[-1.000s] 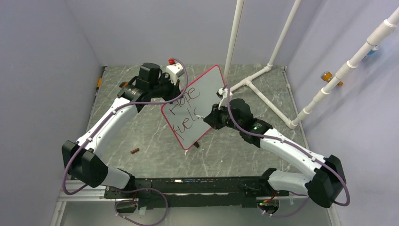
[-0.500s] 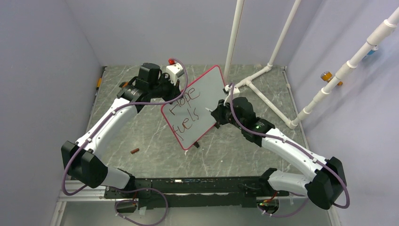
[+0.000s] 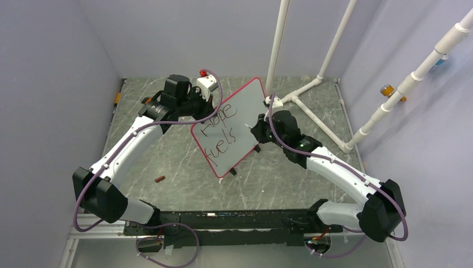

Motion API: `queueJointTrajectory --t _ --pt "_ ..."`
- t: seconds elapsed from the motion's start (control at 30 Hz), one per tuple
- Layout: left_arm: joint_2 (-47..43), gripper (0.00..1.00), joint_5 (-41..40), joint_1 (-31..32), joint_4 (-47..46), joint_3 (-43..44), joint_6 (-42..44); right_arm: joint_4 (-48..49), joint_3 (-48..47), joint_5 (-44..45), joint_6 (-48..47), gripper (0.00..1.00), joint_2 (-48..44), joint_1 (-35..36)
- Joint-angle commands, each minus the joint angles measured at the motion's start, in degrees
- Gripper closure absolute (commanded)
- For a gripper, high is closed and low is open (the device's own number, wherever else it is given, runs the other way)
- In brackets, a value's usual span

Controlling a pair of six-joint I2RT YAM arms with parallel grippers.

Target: Write a sentence on the whiteboard

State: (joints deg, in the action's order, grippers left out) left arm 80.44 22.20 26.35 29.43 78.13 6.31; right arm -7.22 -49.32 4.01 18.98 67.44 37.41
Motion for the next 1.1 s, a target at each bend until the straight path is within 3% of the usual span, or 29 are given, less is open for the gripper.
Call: queueJointTrajectory --t 0.0,0.47,1.07 --pt "-0.28 1.00 -2.77 0.22 1.74 -0.65 5.94 3.79 -4.58 -0.11 -0.70 1.00 1.74 -0.41" --pt "-0.28 1.00 -2.60 0.23 1.63 -0.78 5.92 6.32 -7.98 -2.78 0.26 1.00 6.68 -0.51" --pt "-0.77 1.00 -2.07 0.28 1.58 -0.58 5.75 4.34 2.12 -3.74 3.42 1.00 3.26 -0.48"
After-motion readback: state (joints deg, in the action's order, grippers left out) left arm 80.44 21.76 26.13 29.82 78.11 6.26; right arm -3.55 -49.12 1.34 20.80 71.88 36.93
